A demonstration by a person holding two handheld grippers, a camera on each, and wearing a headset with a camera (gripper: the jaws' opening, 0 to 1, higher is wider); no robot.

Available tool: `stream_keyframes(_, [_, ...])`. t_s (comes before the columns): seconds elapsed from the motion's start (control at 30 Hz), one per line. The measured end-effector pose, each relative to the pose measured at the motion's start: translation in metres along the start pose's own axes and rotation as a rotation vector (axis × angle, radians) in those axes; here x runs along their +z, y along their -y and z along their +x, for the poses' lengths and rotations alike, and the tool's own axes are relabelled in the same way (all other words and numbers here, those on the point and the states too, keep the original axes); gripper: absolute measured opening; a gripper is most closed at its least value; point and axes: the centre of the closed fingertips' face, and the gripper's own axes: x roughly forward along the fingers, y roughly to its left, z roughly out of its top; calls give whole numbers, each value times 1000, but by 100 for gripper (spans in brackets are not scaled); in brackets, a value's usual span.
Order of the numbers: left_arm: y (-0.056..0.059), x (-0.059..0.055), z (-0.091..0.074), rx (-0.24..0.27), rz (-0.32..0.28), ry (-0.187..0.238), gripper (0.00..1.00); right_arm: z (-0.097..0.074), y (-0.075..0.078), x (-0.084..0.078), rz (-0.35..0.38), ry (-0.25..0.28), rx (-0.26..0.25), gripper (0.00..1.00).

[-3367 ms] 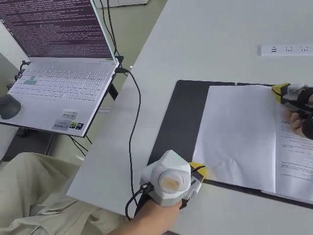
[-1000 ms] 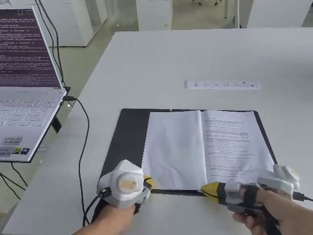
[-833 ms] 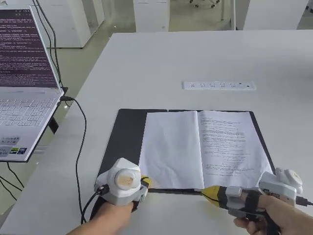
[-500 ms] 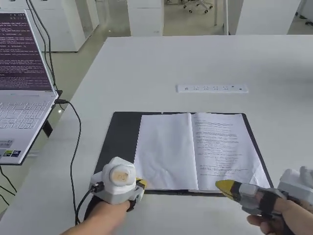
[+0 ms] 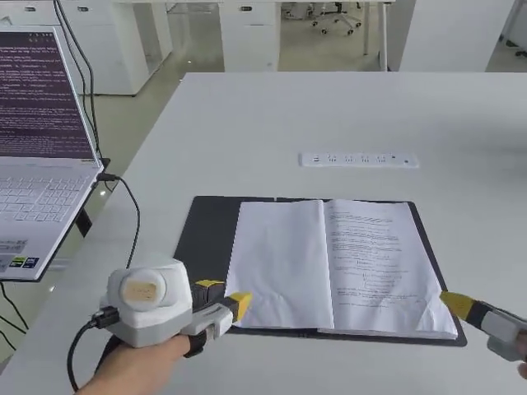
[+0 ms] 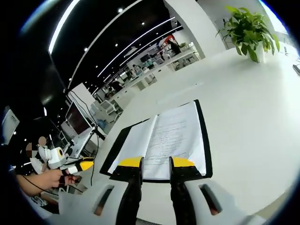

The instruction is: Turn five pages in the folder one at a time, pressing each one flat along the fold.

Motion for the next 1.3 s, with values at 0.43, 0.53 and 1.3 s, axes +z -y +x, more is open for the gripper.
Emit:
stream_keyframes(0.43, [-5, 18, -34, 73, 80, 3, 57, -26, 31, 4, -46, 26, -93, 39])
stream_keyframes(0.53, [-10, 19, -38, 82, 77, 8, 61, -28, 34, 2, -34, 33, -100, 40])
stream_keyframes(1.3, [-3, -1, -10, 79, 121, -69, 61, -16, 37, -7, -50, 6, -82, 39])
